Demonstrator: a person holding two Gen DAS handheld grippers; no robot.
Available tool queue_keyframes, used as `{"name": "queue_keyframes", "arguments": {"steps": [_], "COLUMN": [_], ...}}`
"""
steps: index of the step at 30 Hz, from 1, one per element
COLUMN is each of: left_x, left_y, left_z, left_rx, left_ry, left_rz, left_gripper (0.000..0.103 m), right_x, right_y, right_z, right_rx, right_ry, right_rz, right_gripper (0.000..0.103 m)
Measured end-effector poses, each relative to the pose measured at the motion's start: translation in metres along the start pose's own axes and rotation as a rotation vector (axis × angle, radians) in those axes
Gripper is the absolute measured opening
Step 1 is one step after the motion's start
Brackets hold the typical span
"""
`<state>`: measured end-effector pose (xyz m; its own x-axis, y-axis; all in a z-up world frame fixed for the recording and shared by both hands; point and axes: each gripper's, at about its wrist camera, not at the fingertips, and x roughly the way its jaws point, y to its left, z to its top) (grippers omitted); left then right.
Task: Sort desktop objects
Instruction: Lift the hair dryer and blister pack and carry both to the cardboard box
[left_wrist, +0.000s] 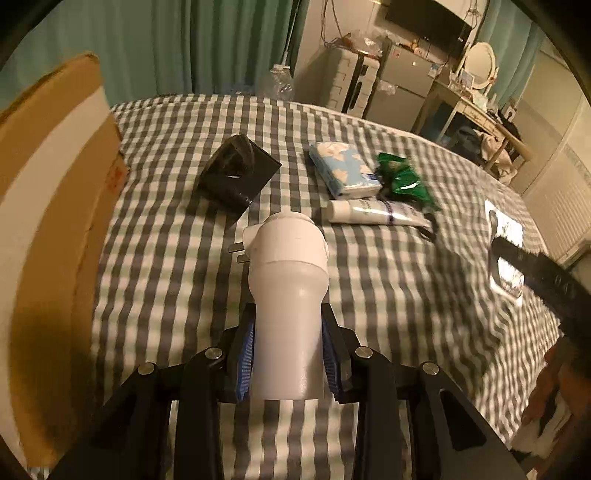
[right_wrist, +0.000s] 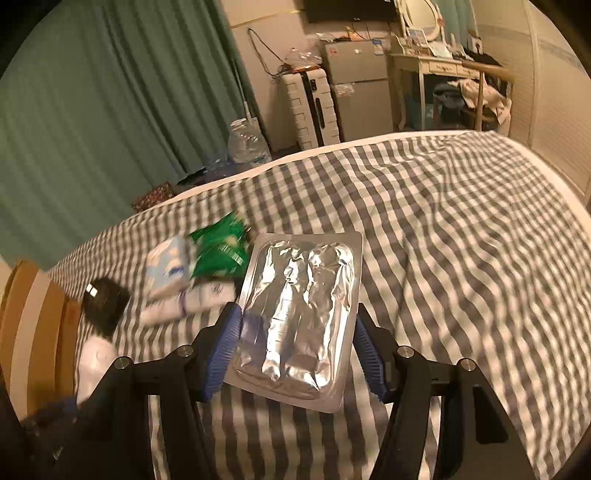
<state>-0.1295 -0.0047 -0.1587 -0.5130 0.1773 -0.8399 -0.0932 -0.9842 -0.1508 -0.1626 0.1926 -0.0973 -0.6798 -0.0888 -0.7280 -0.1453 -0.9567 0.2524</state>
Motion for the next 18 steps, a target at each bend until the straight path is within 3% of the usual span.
{"name": "queue_keyframes", "arguments": {"steps": [7,18], "left_x": [-0.057,-0.145], "left_y": [0.019,0.047], "left_z": [-0.019,-0.034], "left_rx": [-0.058,-0.077], "left_ry": [-0.066,-0.196], "left_rz": [-0.071,-0.075], "left_gripper": [0.032,0.032], "right_x": [-0.057,-0.128], "right_y": [0.018,0.069], "right_z": [-0.033,-0.058], "right_rx": [-0.025,-0.066], "right_ry": [-0.008,-0.034], "right_rz": [0.057,0.149], "right_gripper": [0.060,0.060]}}
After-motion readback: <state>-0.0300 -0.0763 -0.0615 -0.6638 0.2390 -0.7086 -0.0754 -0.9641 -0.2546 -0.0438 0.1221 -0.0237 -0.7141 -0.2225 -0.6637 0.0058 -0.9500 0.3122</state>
